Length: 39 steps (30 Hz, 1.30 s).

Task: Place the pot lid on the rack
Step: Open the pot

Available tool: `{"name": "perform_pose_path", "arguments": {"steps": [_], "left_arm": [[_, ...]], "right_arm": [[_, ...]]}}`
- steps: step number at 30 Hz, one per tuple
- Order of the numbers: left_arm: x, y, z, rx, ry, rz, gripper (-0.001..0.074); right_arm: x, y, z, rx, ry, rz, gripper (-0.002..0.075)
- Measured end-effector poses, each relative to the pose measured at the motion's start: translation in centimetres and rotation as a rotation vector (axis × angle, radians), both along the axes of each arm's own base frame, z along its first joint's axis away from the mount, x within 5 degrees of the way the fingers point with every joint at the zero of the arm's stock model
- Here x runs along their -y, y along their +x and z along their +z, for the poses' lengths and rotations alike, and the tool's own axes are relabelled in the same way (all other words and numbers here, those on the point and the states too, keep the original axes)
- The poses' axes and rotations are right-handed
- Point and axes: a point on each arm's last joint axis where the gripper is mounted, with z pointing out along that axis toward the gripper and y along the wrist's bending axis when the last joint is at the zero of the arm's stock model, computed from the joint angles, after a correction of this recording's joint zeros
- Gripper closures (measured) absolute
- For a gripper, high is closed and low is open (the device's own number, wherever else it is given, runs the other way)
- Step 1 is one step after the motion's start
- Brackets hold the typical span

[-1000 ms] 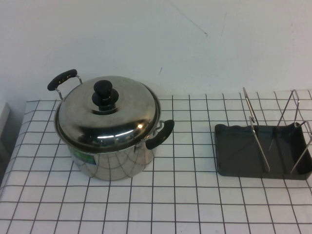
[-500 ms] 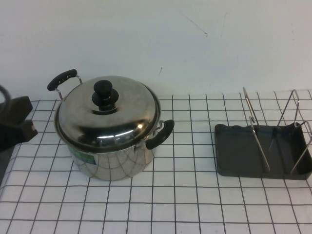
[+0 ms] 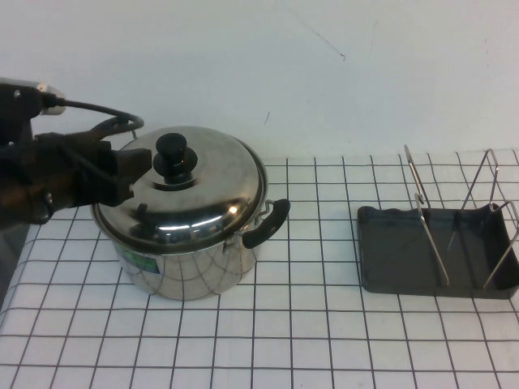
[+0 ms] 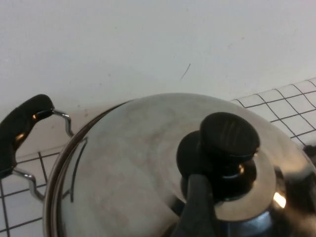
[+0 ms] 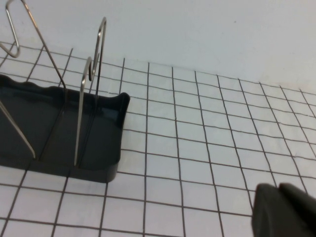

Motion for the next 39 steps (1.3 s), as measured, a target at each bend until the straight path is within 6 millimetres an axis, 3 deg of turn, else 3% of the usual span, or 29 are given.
{"name": "perform_pose_path", "arguments": {"steps": [6, 10, 14, 21, 27, 39], "left_arm": [[0.5, 3.9, -1.3, -0.044, -0.008, -0.017, 0.0231], [1.9, 5.1, -1.7, -0.037, 0.013, -0.065, 0.0225], [3.7, 5.8, -1.8, -0.026, 0.053, -0.082, 0.0225], [4.5, 7.1, -3.1, -0.056, 0.075, -0.069, 0.0241], [4.7, 7.6, -3.2, -0.058, 0.074, -0.057, 0.0408], [5.1, 7.9, -2.4, -0.027, 0.059, -0.101, 0.0407]], "right_arm": [[0.0, 0.0, 0.0, 0.0, 0.012, 0.0, 0.073], [-0.1, 0.0, -0.2, -0.004, 0.016, 0.001, 0.073], [-0.1, 0.0, -0.4, -0.009, 0.016, 0.0, 0.073], [-0.1, 0.0, -0.3, -0.006, 0.016, 0.001, 0.073], [-0.1, 0.0, -0.3, -0.006, 0.016, 0.001, 0.073], [-0.1, 0.0, -0.3, -0.005, 0.017, 0.001, 0.073]]}}
